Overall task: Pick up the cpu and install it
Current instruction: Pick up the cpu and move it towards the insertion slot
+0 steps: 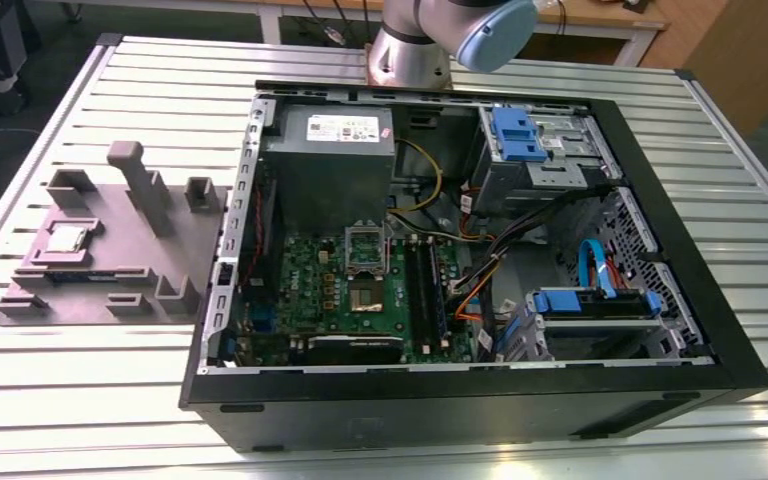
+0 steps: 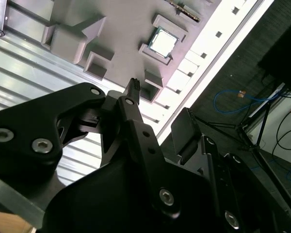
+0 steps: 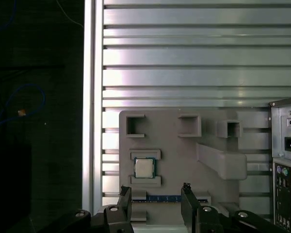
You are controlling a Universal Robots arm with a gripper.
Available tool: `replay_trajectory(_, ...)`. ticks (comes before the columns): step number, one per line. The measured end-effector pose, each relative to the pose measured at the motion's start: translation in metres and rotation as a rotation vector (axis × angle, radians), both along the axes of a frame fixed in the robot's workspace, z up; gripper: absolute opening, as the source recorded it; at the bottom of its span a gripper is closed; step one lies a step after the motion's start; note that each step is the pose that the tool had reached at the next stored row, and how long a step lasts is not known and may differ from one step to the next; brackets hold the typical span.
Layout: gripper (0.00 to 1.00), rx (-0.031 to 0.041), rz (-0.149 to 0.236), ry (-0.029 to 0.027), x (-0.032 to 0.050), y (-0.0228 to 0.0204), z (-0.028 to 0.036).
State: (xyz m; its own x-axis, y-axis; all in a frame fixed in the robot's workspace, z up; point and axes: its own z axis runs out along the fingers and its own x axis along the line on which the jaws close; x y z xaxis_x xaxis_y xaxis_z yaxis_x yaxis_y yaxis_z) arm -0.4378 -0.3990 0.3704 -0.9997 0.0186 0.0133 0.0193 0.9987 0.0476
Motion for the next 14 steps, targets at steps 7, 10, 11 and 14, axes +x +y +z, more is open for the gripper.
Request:
replay_trajectory(7, 0.53, 0.0, 0.0, 0.0, 0.0, 0.0, -0.0015)
replay_trajectory(10, 0.53, 0.0001, 0.0, -0.0001, 0.0, -0.0004, -0.0028)
replay_trajectory(11, 0.53, 0.0, 0.0, 0.0, -0.0001, -0.001, -0.0032)
replay_trajectory(14, 0.53, 0.0001, 0.0, -0.0001, -0.0002, -0.0018, -0.005)
